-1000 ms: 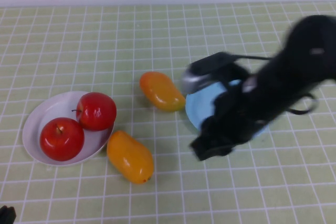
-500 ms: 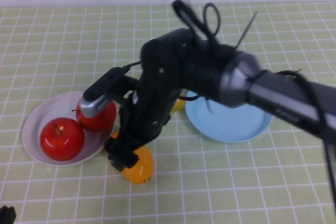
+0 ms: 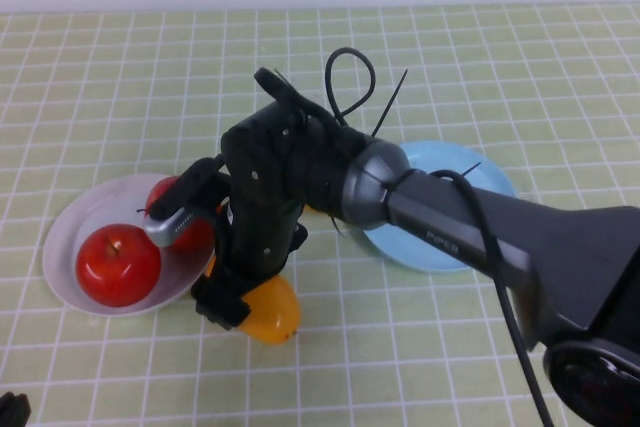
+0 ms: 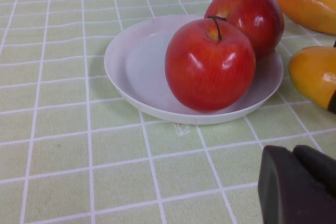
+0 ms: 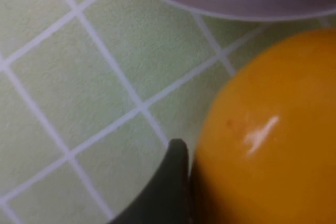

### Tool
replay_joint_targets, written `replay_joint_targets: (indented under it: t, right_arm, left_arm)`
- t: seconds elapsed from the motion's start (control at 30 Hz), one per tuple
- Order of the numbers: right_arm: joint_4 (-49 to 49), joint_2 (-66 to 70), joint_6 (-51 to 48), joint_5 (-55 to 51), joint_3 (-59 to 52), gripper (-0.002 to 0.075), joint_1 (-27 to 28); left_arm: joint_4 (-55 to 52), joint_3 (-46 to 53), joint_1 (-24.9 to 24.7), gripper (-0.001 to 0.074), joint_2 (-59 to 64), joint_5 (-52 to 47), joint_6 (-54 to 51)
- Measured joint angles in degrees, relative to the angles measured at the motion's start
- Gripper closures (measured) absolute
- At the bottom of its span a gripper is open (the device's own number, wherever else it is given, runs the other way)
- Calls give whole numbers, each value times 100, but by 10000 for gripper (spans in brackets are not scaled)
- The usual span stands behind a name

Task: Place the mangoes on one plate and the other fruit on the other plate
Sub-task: Put another type of fruit in the right plate

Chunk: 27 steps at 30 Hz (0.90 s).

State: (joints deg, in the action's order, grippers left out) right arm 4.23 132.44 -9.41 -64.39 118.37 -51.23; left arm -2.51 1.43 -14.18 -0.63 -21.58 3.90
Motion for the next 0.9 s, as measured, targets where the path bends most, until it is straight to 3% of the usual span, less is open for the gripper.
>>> replay_joint_targets:
  t: [0.17, 0.3, 0.57, 0.9]
  right_arm:
    - [-31, 159, 13, 79, 23, 68, -9]
    - [-39, 159, 13, 41, 23, 198, -9]
    - [-194, -178, 711, -532, 23, 194, 110]
    - [-1386, -823, 2270, -596, 35, 194, 1401]
  left_arm:
    - [0, 0, 0, 731, 0, 0, 0]
    - [0, 0, 0, 731, 0, 0, 0]
    - [0, 0, 0, 731, 0, 0, 0]
    - [0, 0, 0, 731, 0, 0, 0]
